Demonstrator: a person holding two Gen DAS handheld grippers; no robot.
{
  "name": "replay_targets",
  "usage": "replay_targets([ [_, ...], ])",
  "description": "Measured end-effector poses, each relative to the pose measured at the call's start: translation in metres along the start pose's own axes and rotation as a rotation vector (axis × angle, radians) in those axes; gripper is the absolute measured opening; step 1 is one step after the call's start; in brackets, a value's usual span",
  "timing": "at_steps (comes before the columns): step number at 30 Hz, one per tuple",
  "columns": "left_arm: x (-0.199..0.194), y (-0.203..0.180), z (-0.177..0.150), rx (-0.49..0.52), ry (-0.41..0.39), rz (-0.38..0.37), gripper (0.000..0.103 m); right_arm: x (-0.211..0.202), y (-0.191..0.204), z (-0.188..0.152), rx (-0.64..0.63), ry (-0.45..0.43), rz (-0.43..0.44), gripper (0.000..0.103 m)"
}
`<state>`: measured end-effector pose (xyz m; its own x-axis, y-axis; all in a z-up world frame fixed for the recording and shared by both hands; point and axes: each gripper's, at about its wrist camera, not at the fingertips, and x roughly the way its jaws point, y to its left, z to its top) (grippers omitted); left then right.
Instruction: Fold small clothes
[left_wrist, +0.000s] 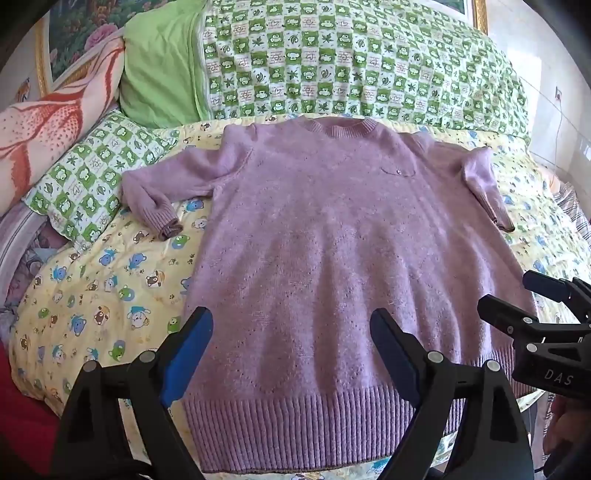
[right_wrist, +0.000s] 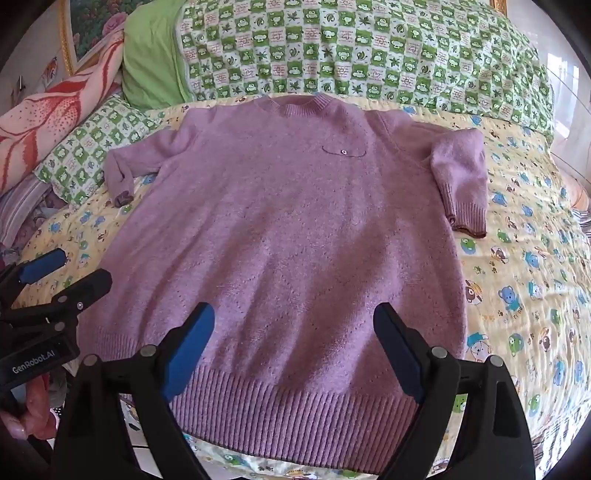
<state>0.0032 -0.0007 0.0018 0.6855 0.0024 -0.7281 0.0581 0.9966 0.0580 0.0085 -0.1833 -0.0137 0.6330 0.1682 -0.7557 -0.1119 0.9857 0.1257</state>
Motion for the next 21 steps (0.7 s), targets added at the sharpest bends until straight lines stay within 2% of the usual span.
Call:
replay_targets([
  [21,0.003,0.005,-0.001,-0.007,0.004,0.003,0.088,0.003,0.011,0.001,-0.003,0.002,0.003,0.088],
])
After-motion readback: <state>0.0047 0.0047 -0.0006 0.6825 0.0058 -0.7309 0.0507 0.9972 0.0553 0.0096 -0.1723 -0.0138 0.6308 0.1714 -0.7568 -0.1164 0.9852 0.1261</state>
